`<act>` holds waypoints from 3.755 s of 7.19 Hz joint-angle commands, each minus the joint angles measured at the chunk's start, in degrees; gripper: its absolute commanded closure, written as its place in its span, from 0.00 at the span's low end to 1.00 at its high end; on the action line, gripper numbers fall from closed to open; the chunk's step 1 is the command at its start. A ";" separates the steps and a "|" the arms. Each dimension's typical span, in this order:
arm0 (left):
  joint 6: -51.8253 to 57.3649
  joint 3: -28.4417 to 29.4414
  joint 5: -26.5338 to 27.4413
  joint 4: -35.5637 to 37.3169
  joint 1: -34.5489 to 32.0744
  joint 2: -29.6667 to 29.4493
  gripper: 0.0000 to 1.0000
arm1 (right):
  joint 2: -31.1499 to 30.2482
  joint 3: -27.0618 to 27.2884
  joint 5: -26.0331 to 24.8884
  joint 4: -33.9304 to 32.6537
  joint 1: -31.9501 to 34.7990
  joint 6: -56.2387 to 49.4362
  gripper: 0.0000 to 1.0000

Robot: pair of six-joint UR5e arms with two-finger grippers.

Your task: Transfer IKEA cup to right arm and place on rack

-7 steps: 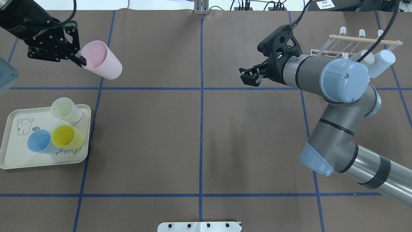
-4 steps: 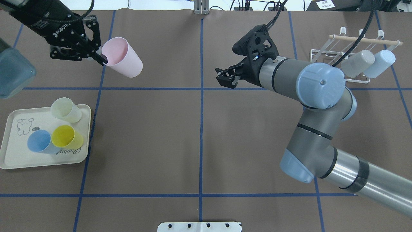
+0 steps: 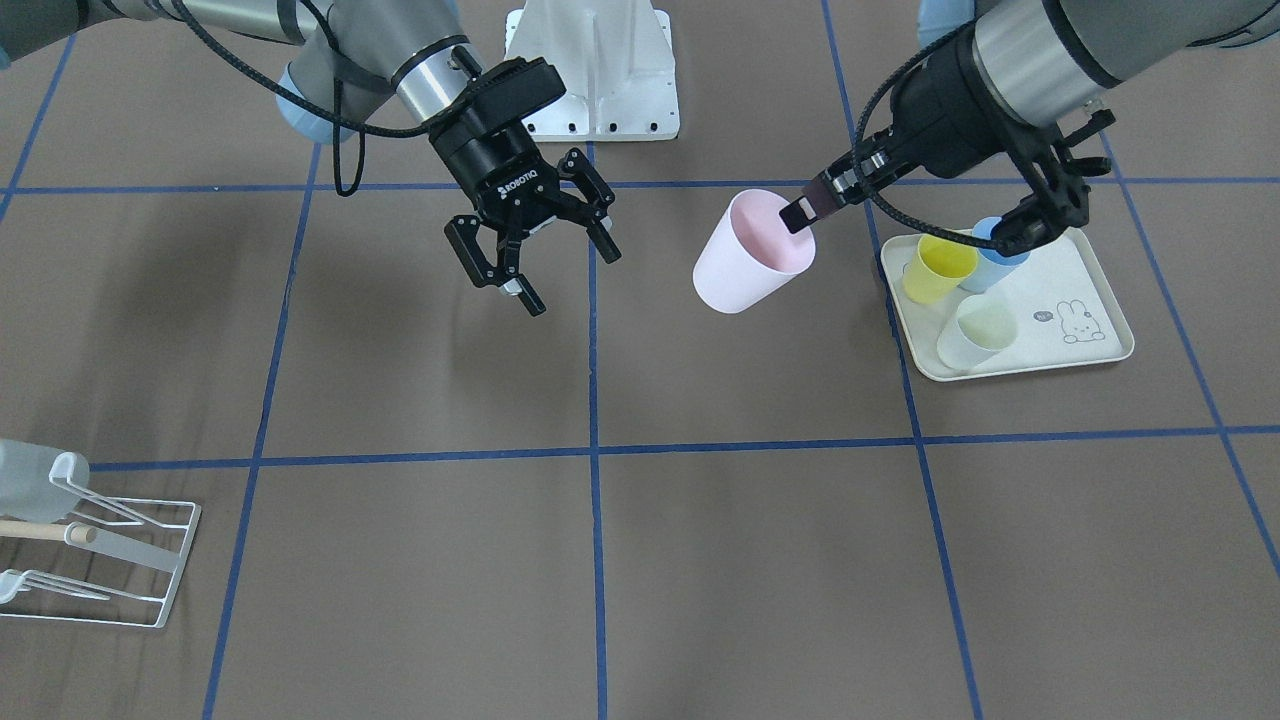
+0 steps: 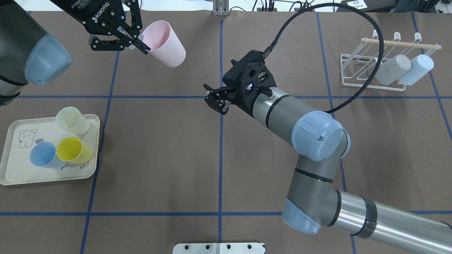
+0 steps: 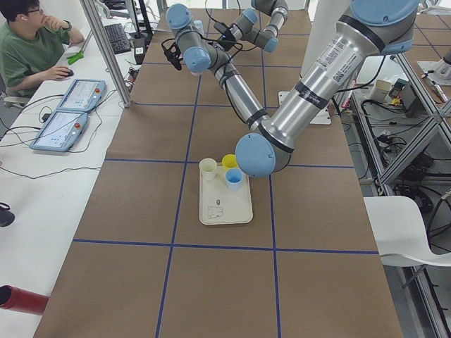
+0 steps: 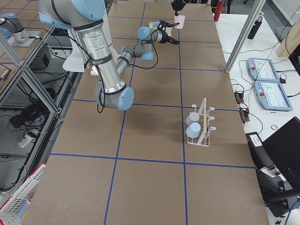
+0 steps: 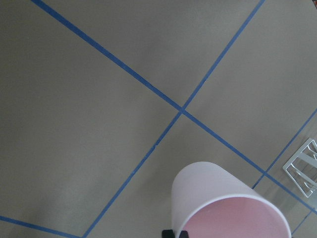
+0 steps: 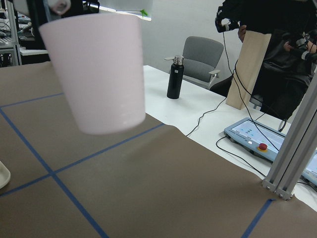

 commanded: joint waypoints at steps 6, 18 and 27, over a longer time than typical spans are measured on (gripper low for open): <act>-17.66 0.45 -1.44 -2.36 4.50 -3.01 1.00 | 0.10 0.04 -11.69 5.66 -6.89 -2.52 0.03; -19.78 0.36 -1.35 -2.63 8.38 -3.98 1.00 | 0.27 0.48 -11.86 5.58 -7.41 -3.33 0.48; -9.37 0.45 1.01 -7.38 6.01 -2.06 0.00 | -0.70 1.97 -11.51 -7.27 -4.35 -8.16 0.74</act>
